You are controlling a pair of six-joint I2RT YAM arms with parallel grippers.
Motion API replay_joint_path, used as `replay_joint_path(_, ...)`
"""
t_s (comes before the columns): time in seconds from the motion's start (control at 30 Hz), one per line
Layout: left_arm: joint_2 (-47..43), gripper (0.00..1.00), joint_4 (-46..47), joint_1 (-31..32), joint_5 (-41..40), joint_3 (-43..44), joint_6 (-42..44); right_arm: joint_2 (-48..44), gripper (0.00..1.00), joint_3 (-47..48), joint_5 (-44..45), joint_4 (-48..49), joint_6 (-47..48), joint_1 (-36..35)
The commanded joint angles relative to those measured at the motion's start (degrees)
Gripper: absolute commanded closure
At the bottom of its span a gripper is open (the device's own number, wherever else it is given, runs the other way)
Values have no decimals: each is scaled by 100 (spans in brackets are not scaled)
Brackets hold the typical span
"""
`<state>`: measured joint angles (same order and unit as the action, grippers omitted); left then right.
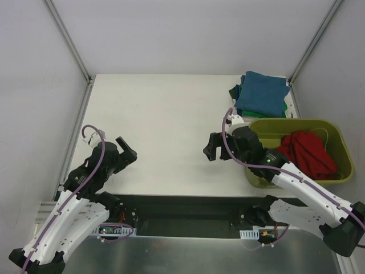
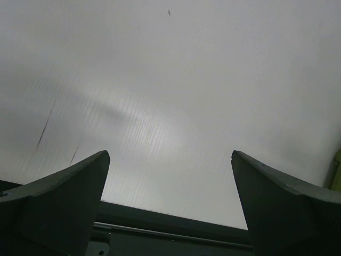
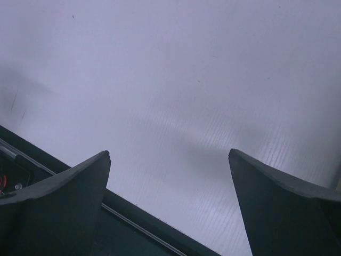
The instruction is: Fold and stack the t-shirts
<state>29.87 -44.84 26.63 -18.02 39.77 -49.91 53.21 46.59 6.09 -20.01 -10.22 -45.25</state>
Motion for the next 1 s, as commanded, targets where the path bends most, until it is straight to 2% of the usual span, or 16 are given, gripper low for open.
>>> replay_joint_path(0.0, 107, 1, 133, 17, -219, 119, 78, 84, 3, 385, 479, -46, 55, -19)
replay_joint_path(0.17, 186, 1, 186, 17, -237, 92, 69, -47, 3, 667, 1375, -642, 55, -18)
replay_joint_path(0.2, 195, 1, 177, 17, -254, 84, 78, -65, 3, 737, 1908, -792, 38, 8)
replay_joint_path(0.27, 195, 1, 195, 17, -272, 75, 69, -83, 3, 974, 2369, -1300, -67, 139)
replay_joint_path(0.33, 195, 1, 239, 17, -237, 66, 60, -48, 3, 1185, 2441, -1688, -243, 682)
replay_joint_path(0.47, 212, 0, 309, 17, -263, 14, 104, -56, 3, 1450, 1993, -2410, -525, 2044)
replay_joint_path(0.6, 265, 1, 414, 17, -106, 39, 201, -92, 3, 1371, 1747, -2718, -709, 3861)
replay_joint_path(0.8, 221, 1, 520, 17, -35, -118, 210, 477, 3, 1248, 2976, -3079, -789, 5164)
replay_joint_path(0.97, 318, 1, 582, 17, 53, -101, 280, 1471, 3, 1300, 2486, -2623, -718, 5939)
